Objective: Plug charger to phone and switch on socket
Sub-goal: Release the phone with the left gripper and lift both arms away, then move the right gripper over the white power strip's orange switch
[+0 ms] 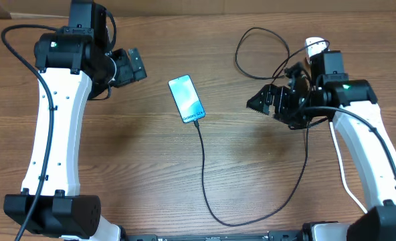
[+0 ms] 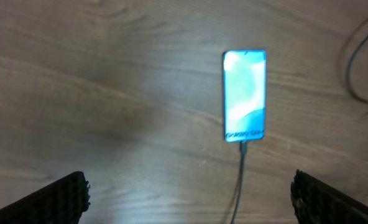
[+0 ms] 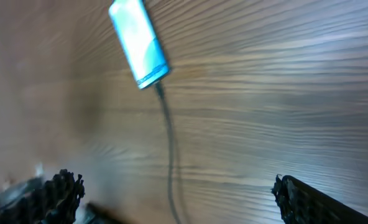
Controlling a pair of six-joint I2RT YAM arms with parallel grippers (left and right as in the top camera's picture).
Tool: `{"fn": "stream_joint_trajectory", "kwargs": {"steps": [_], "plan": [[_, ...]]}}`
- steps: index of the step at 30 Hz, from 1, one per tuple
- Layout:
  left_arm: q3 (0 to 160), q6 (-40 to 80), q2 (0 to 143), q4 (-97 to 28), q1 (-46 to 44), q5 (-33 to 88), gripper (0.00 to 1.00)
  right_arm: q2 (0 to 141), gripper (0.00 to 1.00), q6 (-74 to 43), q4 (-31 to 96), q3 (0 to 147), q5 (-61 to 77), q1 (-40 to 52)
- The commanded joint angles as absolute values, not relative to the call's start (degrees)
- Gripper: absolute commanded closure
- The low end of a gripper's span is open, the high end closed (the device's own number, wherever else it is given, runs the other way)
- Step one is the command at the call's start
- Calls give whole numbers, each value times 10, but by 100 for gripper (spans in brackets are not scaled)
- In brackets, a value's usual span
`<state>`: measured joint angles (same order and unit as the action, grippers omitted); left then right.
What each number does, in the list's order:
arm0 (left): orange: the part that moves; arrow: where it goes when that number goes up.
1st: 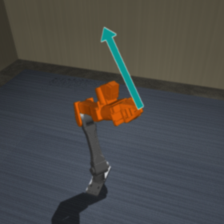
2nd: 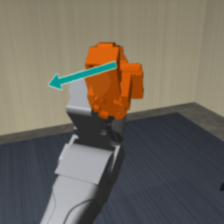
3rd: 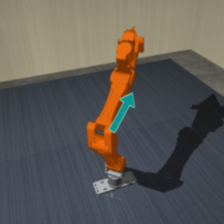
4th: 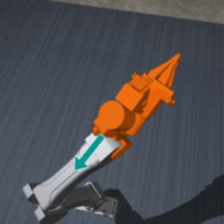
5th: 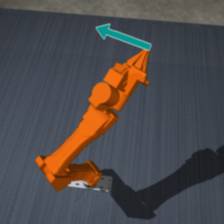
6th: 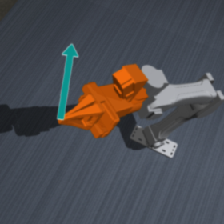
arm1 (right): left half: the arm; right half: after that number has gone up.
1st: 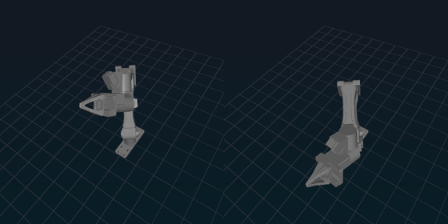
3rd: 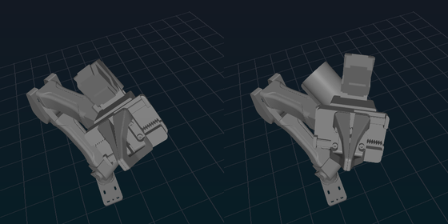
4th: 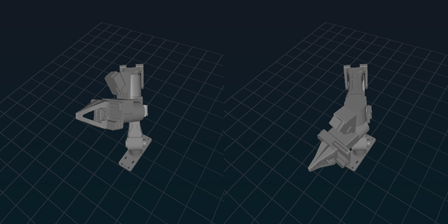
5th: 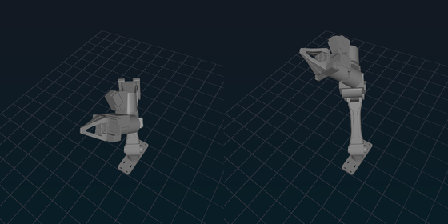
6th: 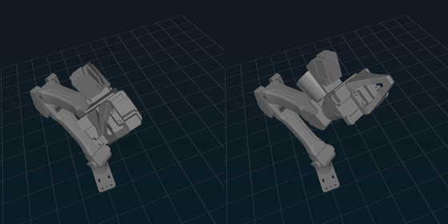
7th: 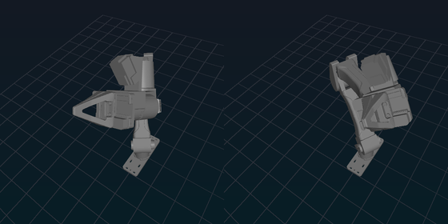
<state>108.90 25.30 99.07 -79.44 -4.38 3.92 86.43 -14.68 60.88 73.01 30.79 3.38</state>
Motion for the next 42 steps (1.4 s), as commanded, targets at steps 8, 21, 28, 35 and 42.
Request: {"fn": "stream_joint_trajectory", "kwargs": {"steps": [8,21,28,35,42], "plan": [[1088,253,993,-802,-41,21,0,837,0,-182,606,747,179,-28],[1088,253,993,-802,-41,21,0,837,5,-182,560,747,138,-95],[1088,253,993,-802,-41,21,0,841,0,-200,438,747,25,-96],[1088,253,993,-802,-41,21,0,888,0,-183,301,746,-135,-96],[1088,253,993,-802,-41,21,0,954,0,-165,249,746,-135,-114]]}}
